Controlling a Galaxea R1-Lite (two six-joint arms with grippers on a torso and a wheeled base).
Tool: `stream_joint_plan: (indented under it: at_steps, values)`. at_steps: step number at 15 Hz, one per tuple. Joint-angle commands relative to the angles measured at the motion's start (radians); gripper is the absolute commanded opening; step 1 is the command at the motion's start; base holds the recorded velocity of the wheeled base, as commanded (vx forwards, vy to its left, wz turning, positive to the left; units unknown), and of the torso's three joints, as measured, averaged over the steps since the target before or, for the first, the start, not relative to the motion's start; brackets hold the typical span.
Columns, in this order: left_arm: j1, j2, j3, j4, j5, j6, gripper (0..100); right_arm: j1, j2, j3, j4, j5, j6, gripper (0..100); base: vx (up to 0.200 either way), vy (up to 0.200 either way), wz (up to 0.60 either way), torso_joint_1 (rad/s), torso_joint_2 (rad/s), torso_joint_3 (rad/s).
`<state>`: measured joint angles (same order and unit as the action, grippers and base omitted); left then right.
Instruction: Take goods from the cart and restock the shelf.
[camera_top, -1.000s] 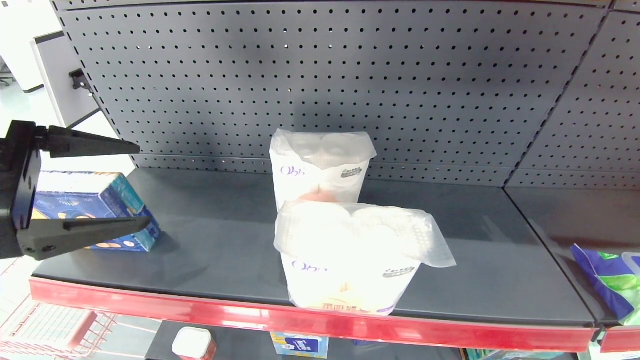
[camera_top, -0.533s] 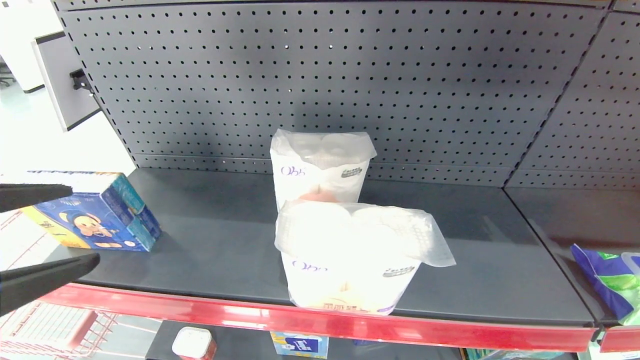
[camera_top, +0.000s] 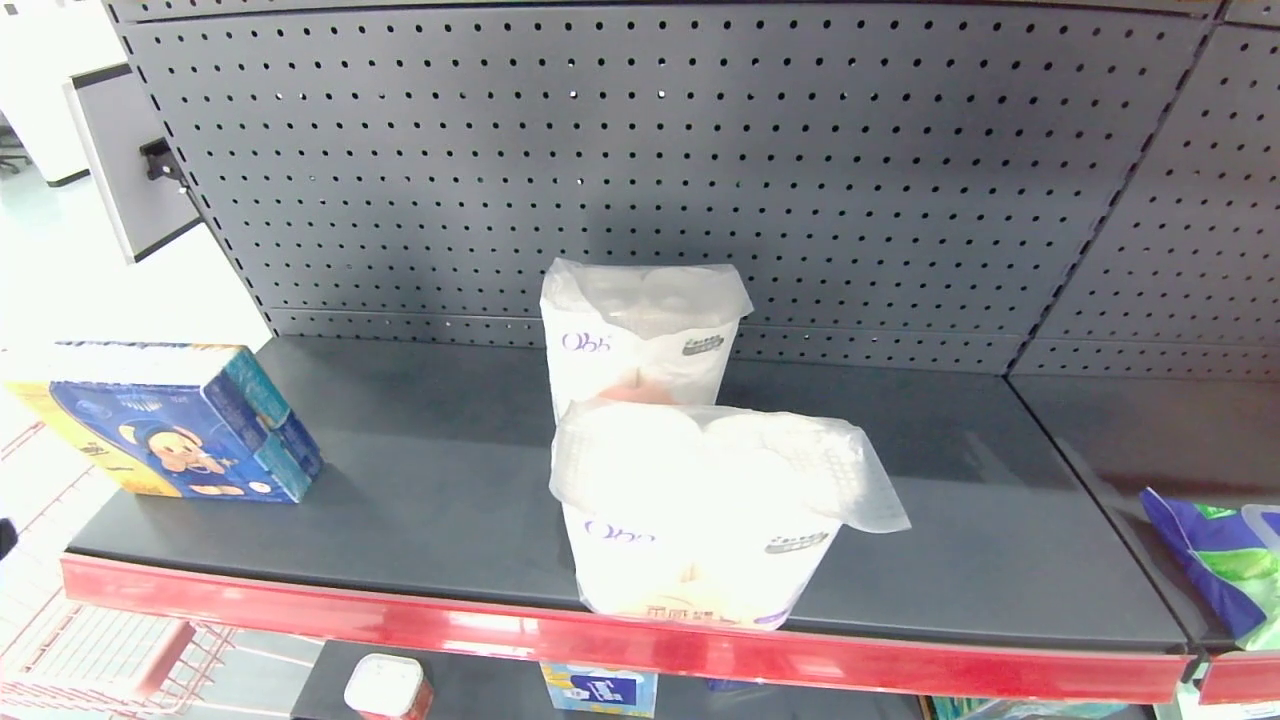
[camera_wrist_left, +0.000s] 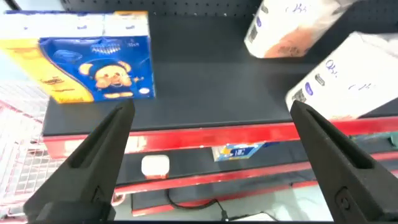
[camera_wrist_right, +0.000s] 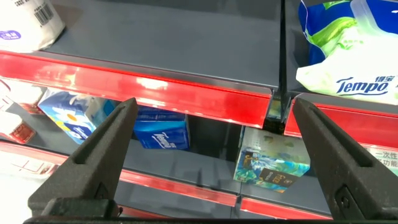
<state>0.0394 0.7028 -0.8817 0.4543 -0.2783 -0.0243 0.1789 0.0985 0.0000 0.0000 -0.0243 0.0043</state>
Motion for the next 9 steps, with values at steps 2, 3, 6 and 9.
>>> stream_joint_plan:
  at_steps: [2, 3, 6, 9]
  values:
    - [0.001, -0.074, 0.007, 0.029, 0.011, -0.003, 100, 0.007, 0.007, 0.000, -0.002, 0.007, 0.000, 100, 0.000, 0.000, 0.00, 0.000, 0.00, 0.000]
    - [0.001, -0.089, 0.020, 0.029, 0.014, -0.006, 100, 0.037, 0.001, 0.000, -0.002, 0.024, 0.002, 100, 0.000, 0.000, 0.00, 0.000, 0.00, 0.000]
    - [0.002, -0.164, 0.061, 0.029, 0.039, -0.049, 100, 0.034, 0.000, 0.000, -0.002, 0.029, 0.005, 100, 0.000, 0.000, 0.00, 0.000, 0.00, 0.000]
    - [0.002, -0.249, 0.115, 0.029, 0.076, -0.074, 100, 0.100, 0.009, 0.000, -0.002, 0.030, -0.017, 100, 0.000, 0.000, 0.00, 0.000, 0.00, 0.000]
